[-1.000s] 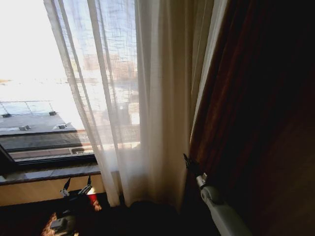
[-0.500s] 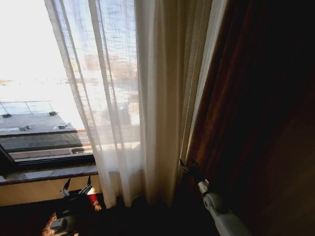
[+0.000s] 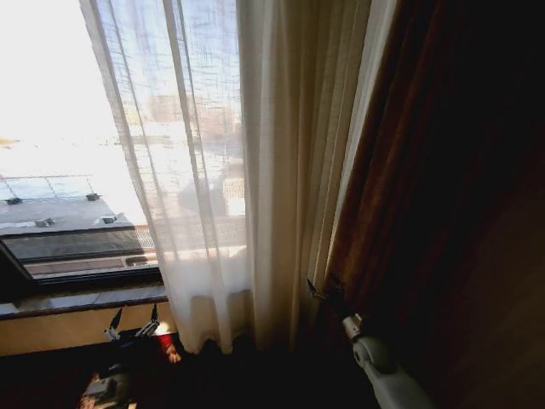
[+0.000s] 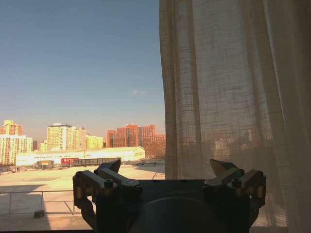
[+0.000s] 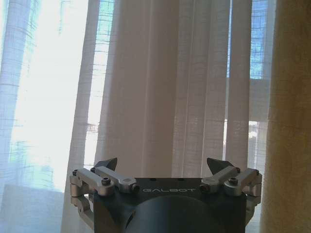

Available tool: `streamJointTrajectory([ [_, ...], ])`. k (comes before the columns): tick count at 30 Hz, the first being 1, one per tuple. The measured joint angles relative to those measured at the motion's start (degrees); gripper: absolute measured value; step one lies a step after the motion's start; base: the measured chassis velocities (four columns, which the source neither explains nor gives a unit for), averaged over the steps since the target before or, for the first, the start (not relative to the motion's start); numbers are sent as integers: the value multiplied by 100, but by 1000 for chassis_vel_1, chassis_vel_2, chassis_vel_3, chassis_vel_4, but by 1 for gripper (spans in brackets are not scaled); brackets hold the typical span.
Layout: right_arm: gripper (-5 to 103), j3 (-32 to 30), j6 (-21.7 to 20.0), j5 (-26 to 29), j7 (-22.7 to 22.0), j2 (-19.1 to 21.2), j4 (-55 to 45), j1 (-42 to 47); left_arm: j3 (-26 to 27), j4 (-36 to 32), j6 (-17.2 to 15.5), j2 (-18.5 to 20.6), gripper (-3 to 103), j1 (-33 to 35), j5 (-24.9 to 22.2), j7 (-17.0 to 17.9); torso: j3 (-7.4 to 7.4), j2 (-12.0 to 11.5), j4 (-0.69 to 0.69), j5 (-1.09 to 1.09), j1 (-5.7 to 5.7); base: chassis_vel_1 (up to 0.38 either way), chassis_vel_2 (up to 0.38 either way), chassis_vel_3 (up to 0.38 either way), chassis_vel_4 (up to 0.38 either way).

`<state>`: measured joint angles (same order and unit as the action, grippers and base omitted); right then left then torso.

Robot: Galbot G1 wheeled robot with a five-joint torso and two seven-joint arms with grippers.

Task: Open the curtains by pulling them apart, changing their state from closed to fully open.

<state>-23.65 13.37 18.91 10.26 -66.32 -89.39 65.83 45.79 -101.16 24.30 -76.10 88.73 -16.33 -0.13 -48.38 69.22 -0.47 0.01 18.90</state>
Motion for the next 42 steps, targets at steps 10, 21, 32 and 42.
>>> streamJointTrajectory([
  [10, 100, 18, 33, -72, 116, -41, 40, -21, 2, 0, 0, 0, 100, 0, 0, 0, 1, 2, 2, -2, -3, 302, 198, -301, -209],
  [21, 100, 56, 83, -88, 176, -65, 117, -82, 2, 0, 0, 0, 100, 0, 0, 0, 0, 0, 1, 0, 0, 334, 354, -328, -345],
  [32, 100, 98, 96, -83, 219, -99, 163, -90, 2, 0, 0, 0, 100, 0, 0, 0, 0, 0, 1, -1, 0, 359, 358, -368, -356],
  [42, 100, 215, 162, -74, 6, -161, 207, -169, 3, 0, 0, 0, 100, 0, 0, 1, 0, 0, 4, -2, 0, 317, 311, -319, -308],
])
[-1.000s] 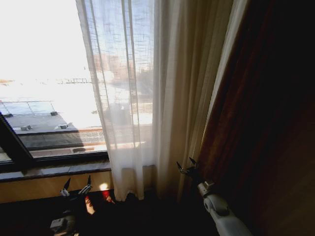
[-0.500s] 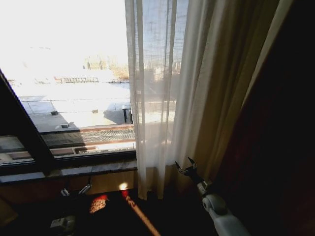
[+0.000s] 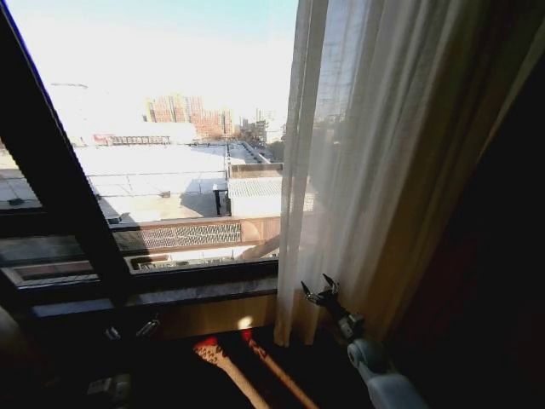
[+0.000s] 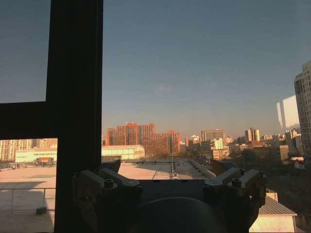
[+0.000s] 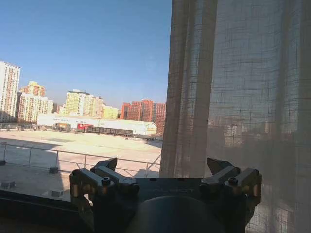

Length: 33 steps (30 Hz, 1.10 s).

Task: Open the curtains by pulling them apart, changing their state from closed to fully open.

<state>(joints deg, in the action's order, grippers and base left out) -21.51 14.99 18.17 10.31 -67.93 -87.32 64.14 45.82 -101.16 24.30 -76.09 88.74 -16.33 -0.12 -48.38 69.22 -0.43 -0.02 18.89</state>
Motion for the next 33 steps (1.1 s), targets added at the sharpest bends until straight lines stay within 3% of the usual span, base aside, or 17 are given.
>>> streamJointTrajectory([
  [4, 100, -39, -52, -144, 45, 4, 31, -22, 0, 0, 0, 1, 100, 0, 0, 1, 1, 1, -2, -2, -1, 89, 132, -129, -156],
  [7, 100, -77, -47, -76, 341, 16, 85, -39, -2, 0, 0, 0, 100, 0, 0, 2, 0, 1, -2, 1, 0, 20, 2, -6, -15],
  [20, 100, -17, -57, -49, 486, -20, 98, -130, -4, 0, 0, -1, 100, 0, 0, -1, 0, 1, -3, 0, -2, -84, 35, 79, -45],
  [27, 100, 71, 12, -175, 307, -60, 123, -209, -2, 0, 0, -1, 100, 0, 0, -1, -2, -1, -3, 1, 4, -135, 159, 124, -149],
  [33, 100, 288, -6, -292, -168, -164, 294, -449, -2, -1, 0, -1, 100, -1, 0, -1, -1, -1, -4, 2, 2, -27, 30, 29, -16],
])
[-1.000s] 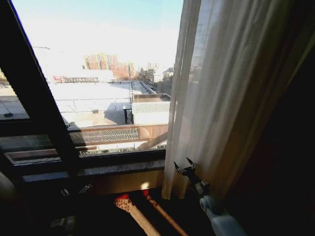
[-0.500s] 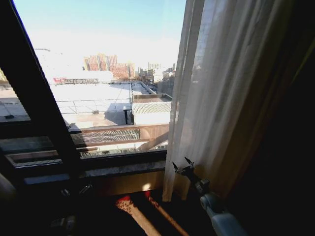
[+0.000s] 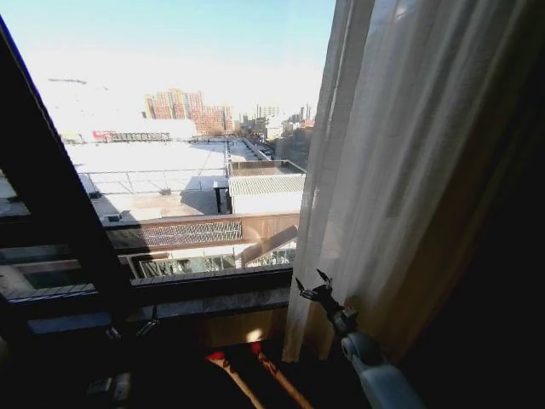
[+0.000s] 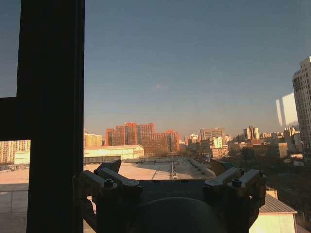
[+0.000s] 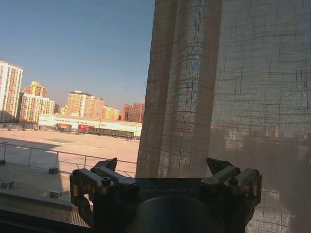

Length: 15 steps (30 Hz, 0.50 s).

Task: Open the curtains by pulling them apart, changing their state from closed to fully open.

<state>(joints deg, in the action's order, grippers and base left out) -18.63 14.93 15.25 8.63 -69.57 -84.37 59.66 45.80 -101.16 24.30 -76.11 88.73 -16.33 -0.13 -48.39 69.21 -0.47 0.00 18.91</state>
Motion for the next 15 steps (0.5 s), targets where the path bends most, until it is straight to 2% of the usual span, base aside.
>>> streamJointTrajectory([
  [6, 100, 290, -289, -40, -472, -175, 296, -385, 2, 0, 0, 1, 100, 2, 0, 0, 3, 4, 2, -1, -7, 0, 0, 0, 0],
  [15, 101, 501, -207, 55, -493, -211, 636, -705, 1, 0, 0, 0, 100, 0, 0, 0, 0, 1, 1, 0, -1, 0, 0, 0, 0],
])
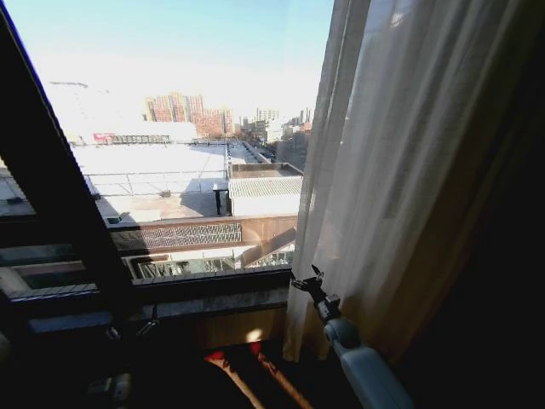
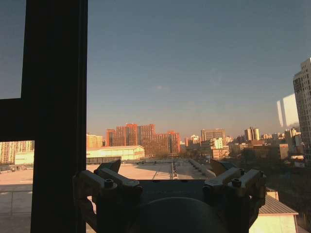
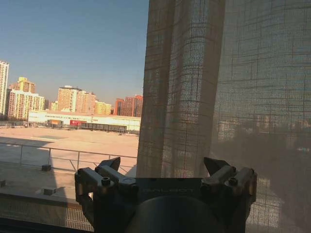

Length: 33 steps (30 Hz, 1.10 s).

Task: Open the curtains by pulling them apart, changing their state from closed to fully open.

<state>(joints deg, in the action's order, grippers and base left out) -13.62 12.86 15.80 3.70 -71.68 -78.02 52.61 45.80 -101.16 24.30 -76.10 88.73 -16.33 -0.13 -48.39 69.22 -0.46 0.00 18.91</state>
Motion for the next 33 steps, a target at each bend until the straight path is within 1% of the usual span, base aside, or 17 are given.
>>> streamJointTrajectory([
  [3, 86, 23, 71, 40, 34, 3, 42, -30, 0, 0, 0, 0, 100, 0, 0, 0, 1, 0, 0, 0, -1, 0, 0, 0, 0],
  [5, 86, 29, 81, 54, 38, 7, 42, -33, 0, 0, 0, 0, 100, 0, 0, 0, 1, 1, 0, 0, -2, 0, 0, 0, 0],
  [6, 76, 35, 86, 68, 41, 16, 29, -33, 0, 0, 0, 0, 100, 0, 0, 0, 1, 1, 1, -1, -2, 0, 0, 0, 0],
  [7, 76, 37, 86, 69, 41, 20, 16, -33, 0, 0, 0, 0, 100, 0, 0, 0, 1, 1, 0, -1, -2, 0, 0, 0, 0],
  [10, 59, 37, 86, 84, 34, 39, -9, -32, 0, 0, 0, 0, 100, 0, 0, 0, 1, 1, 0, 0, -1, 0, 0, 0, 0],
  [12, 59, 36, 86, 89, 33, 46, -9, -32, 0, 0, 0, 0, 100, 0, 0, 0, 1, 0, 0, 1, -1, 0, 0, 0, 0],
  [15, 43, 30, 86, 100, 32, 71, -4, -36, 0, 0, 0, 0, 100, 0, 0, 0, 1, 0, 0, 0, -2, 0, 0, 0, 0],
  [16, 43, 30, 86, 100, 32, 71, -4, -36, 0, 0, 0, 0, 100, 0, 0, 0, 1, 0, 0, 0, -2, 0, 0, 0, 0],
  [17, 37, 29, 87, 100, 30, 72, 3, -39, 0, 0, 0, 0, 100, 0, 0, 0, 1, 1, 0, 0, -2, 0, 0, 0, 0],
  [18, 37, 28, 87, 102, 26, 71, 9, -43, 0, 0, 0, 0, 100, 0, 0, 0, 1, 1, 0, 0, -2, 0, 0, 0, 0],
  [20, 27, 27, 95, 146, 24, 56, 23, -47, 0, 0, 0, 0, 100, 0, 0, 0, 1, 1, 0, 0, -2, 0, 0, 0, 0],
  [21, 27, 27, 95, 146, 24, 56, 23, -47, 0, 0, 0, 0, 100, 0, 0, 0, 1, 1, 0, 0, -2, 0, 0, 0, 0],
  [24, 10, 1, 188, 179, 67, 8, 47, -42, 0, 0, 0, 0, 100, 0, 0, 0, 1, 0, 0, 0, -2, 0, 0, 0, 0],
  [25, 10, -7, 207, 177, 62, -4, 48, -38, 0, 0, 0, 0, 100, 0, 0, 0, 1, 0, 0, 0, -2, 0, 0, 0, 0],
  [26, 5, -14, 225, 189, 54, -12, 49, -31, 0, 0, 0, 0, 100, 0, 0, 0, 1, 1, 0, 0, -1, 0, 0, 0, 0],
  [28, 2, -16, 235, 206, 49, -12, 48, -25, 0, 0, 0, 0, 100, 0, 0, 0, 1, 1, 0, 0, -2, 0, 0, 0, 0],
  [33, 0, -40, 239, 275, 173, 23, 43, 16, 0, 0, 0, 0, 100, 0, 0, 0, 1, 1, 0, 0, -2, 0, 0, 0, 0],
])
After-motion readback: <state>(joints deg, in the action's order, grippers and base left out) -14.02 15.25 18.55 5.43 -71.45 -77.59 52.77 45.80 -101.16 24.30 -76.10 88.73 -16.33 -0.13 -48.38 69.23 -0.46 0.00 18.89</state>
